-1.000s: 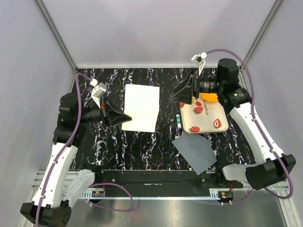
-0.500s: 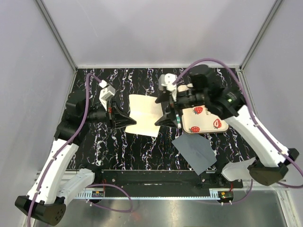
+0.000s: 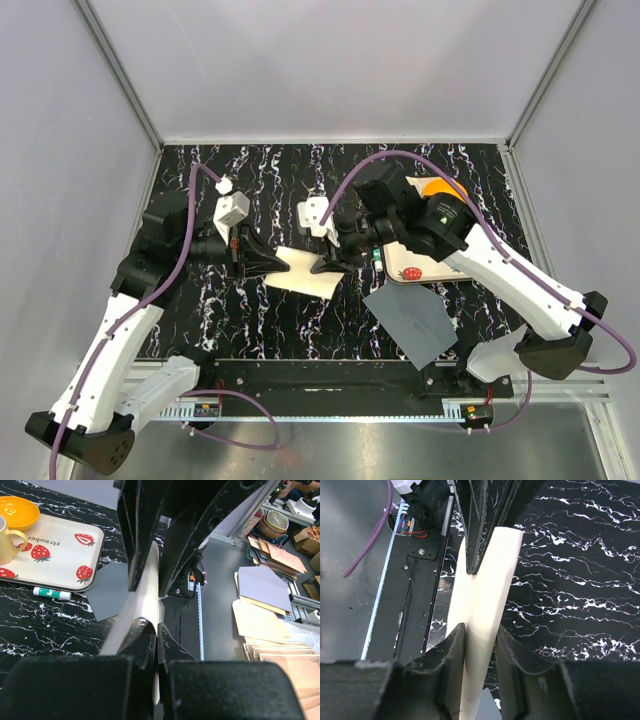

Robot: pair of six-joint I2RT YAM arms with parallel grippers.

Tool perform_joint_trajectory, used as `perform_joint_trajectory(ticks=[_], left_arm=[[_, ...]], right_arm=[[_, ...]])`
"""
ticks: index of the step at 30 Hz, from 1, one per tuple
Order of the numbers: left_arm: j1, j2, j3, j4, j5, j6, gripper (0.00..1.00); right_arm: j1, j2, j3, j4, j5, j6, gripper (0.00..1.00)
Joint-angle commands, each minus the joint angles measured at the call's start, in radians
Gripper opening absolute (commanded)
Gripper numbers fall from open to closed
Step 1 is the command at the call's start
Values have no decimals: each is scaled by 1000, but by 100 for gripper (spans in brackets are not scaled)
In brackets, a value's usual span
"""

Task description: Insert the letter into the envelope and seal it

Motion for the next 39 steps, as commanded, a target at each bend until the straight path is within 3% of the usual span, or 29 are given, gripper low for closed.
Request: perform_joint_trajectory(ticks=[1,6,9,11,12,17,20,26,30,31,35,37,38,39], left_arm=[[-3,12,77,-66,6,136,0],[-5,26,125,-154,-6,255,0],[-5,29,134,-181,-4,288,0],[-6,26,134,-182,-3,297,0],[-5,23,133,-184,-4,300,0],[-11,10,127,-202,-33,344,0],[-14,7,127,-210,-53,360,0],[-12,3,128,-211,-87,352,0],[9,-20,117,-182,-136,268,42],[27,-26,117,-179,-127,251,59],[216,-83,44,-58,0,54,76],[340,-127,-13,121,72,-91,80],[397,-155,-139,304,100,-372,82],[418,-180,-189,544,111,-478,83]], right_arm=[[11,-14,-7,1,12,11,30],[13,-14,-30,1,-11,99,31],[13,-18,-36,20,-40,163,42],[12,-9,-33,30,-45,213,60],[11,-9,-32,35,-40,230,61],[9,-1,-27,66,-72,296,38],[9,9,-20,70,-97,315,33],[9,18,-20,76,-68,321,3],[8,12,-16,99,0,341,0],[2,9,-12,112,13,352,0],[-85,5,10,174,-23,434,0],[-158,-11,5,255,-72,515,0],[-184,-27,-10,321,-106,561,0],[-190,-35,-18,354,-108,579,0]])
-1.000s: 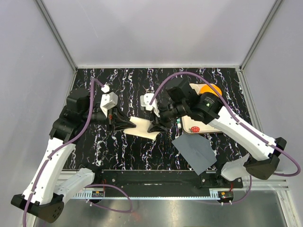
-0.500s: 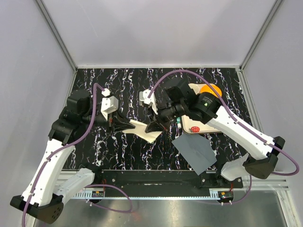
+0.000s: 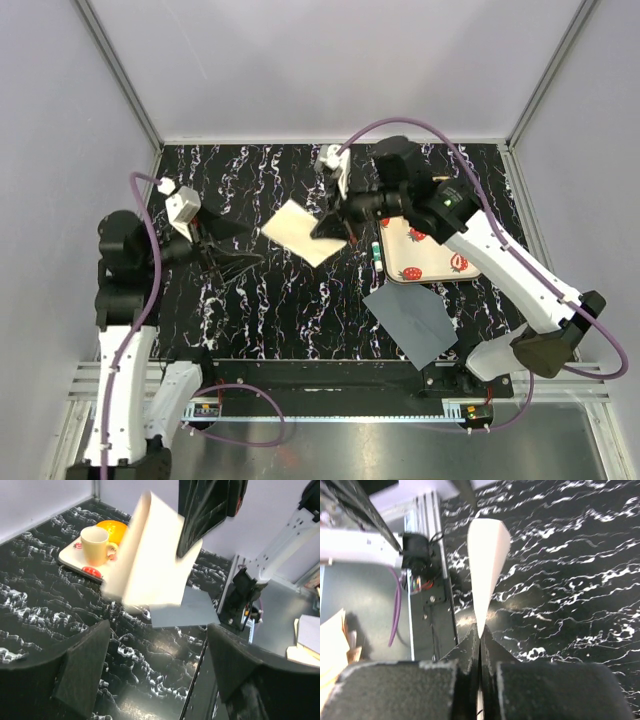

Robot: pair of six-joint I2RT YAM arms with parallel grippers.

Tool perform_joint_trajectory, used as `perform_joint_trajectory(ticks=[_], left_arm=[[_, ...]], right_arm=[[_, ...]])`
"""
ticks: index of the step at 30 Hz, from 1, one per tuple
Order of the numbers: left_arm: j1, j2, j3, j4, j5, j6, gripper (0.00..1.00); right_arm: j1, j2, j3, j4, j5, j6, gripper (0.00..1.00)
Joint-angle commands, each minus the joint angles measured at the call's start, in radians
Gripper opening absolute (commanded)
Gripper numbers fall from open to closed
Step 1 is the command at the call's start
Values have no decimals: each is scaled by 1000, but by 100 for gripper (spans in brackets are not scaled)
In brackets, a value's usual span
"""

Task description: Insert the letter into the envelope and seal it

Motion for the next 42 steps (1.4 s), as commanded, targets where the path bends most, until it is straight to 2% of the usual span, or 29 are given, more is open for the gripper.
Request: perform_joint_trajectory(ticks=[1,2,5,7,10,16,18,22,25,26,30,32,33,34,36,37,40,42], left_arm=[[99,-77,-220,670,116,-580,84],[99,-84,-307,903,104,-740,87],[96,-120,-461,1323,-31,-988,98],[56,-101,-459,1305,-98,-973,99],[-1,-46,-439,1403,-106,-1018,99],[-160,-22,-430,1475,-100,-975,99],[-194,-15,-428,1447,-122,-955,98],[-194,20,-419,1456,-184,-978,94],[-196,58,-402,1492,-215,-1030,81],[-196,72,-397,1493,-221,-1041,74],[-197,81,-388,1490,-246,-1055,62],[-196,81,-385,1486,-247,-1055,48],[-196,81,-388,1487,-234,-1052,18],[-197,81,-391,1492,-223,-1044,2],[-196,74,-403,1479,-180,-1027,0],[-197,74,-405,1476,-156,-1010,0],[-202,71,-402,1437,-28,-957,0],[-208,52,-399,1365,30,-897,0]], right_arm=[[-60,-70,-2,258,-63,180,0],[-60,-78,-12,289,-60,201,0],[-60,-93,-45,394,-84,303,0],[-59,-104,-82,488,-109,390,0],[-59,-118,-137,607,-127,489,0],[-59,-101,-180,704,-147,563,0],[-59,-101,-194,737,-167,587,0],[-59,-102,-232,845,-201,639,0],[-53,-116,-265,860,-207,636,0],[-53,-121,-274,862,-208,635,0],[-42,-148,-338,888,-196,626,0],[-42,-159,-352,894,-182,624,0],[-42,-164,-355,889,-181,621,0],[-42,-164,-354,882,-178,618,6],[-42,-171,-332,836,-179,586,23],[-42,-173,-322,811,-190,564,42],[-43,-168,-245,654,-259,466,57],[-42,-171,-205,550,-291,398,59]])
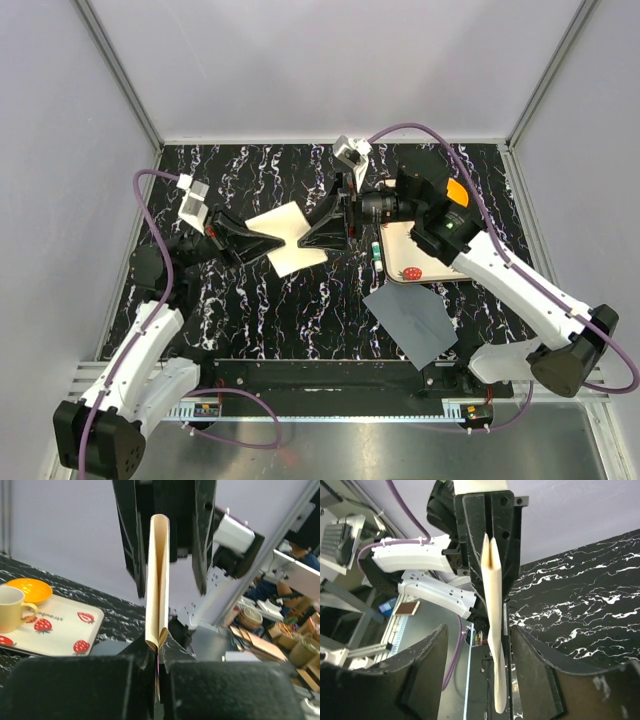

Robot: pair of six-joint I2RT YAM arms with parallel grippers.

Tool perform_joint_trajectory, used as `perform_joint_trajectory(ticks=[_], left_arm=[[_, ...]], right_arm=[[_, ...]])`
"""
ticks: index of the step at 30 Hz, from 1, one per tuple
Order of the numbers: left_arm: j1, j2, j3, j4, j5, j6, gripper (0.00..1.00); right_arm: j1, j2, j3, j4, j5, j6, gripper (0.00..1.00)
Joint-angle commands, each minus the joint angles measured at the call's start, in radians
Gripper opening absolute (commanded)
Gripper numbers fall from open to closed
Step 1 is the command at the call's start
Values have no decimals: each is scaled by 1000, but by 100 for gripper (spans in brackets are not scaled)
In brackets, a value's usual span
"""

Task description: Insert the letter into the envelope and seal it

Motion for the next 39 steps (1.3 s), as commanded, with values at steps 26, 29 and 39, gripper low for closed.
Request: perform_joint_trajectory(ticks=[26,29,39], left_arm=[[-105,-53,267,-1107,220,913,0],[-106,-45,276,-1147,225,943,0],[-99,-45,321,-1260,145,988,55]], right_arm=[[168,55,271,-677,236,-621,56],[168,54,274,-686,219,-622,17],[153,32,260,-655,294,-593,0]])
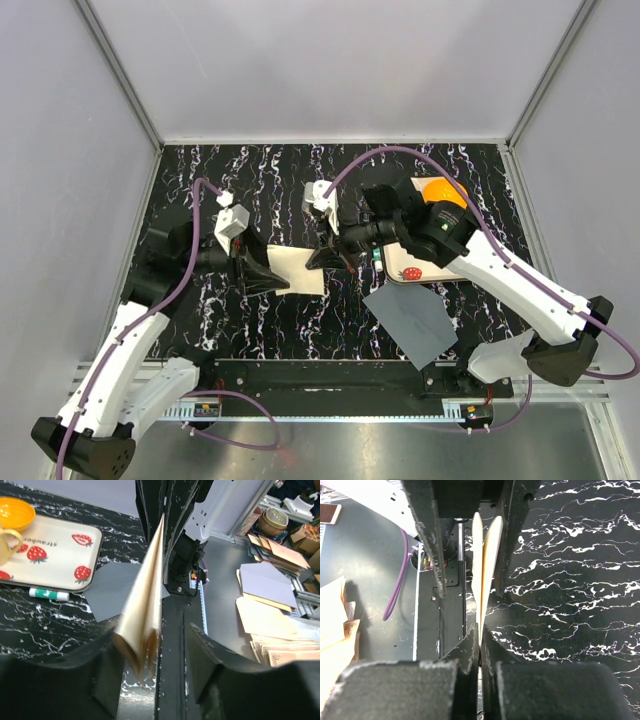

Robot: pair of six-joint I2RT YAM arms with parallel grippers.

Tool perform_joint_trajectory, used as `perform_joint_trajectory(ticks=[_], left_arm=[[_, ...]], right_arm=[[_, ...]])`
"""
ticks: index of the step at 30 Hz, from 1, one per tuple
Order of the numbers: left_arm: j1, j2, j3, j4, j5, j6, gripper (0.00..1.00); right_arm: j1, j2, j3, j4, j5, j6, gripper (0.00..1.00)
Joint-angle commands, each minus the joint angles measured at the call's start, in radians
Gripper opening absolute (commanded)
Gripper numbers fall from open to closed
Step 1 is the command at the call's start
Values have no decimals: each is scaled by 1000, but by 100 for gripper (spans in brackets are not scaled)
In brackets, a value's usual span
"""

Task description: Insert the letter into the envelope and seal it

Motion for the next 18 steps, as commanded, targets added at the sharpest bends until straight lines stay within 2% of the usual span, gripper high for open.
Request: perform_joint_trajectory(ticks=[1,2,5,6,10,14,18], left_arm=[[13,-29,-8,43,-50,-68,59],[23,-43,-38,107,-47,-129,64],[69,-93,-177,565,-44,-520,70],[82,-95,-201,629,-50,-570,70],[87,-75,-226,677,-103,-651,72],[95,-41,-264,958,-122,-910,69],[105,-34,-275,973,-210,-1026,69]], right_arm=[[-32,-27,40,74,56,71,0],[-52,-24,45,90,43,103,0],[-144,-26,28,199,-93,278,0],[-158,-32,14,232,-122,318,0],[-173,-73,-80,392,-208,436,0],[-172,-108,-162,496,-243,513,0],[-172,-139,-220,571,-224,565,0]])
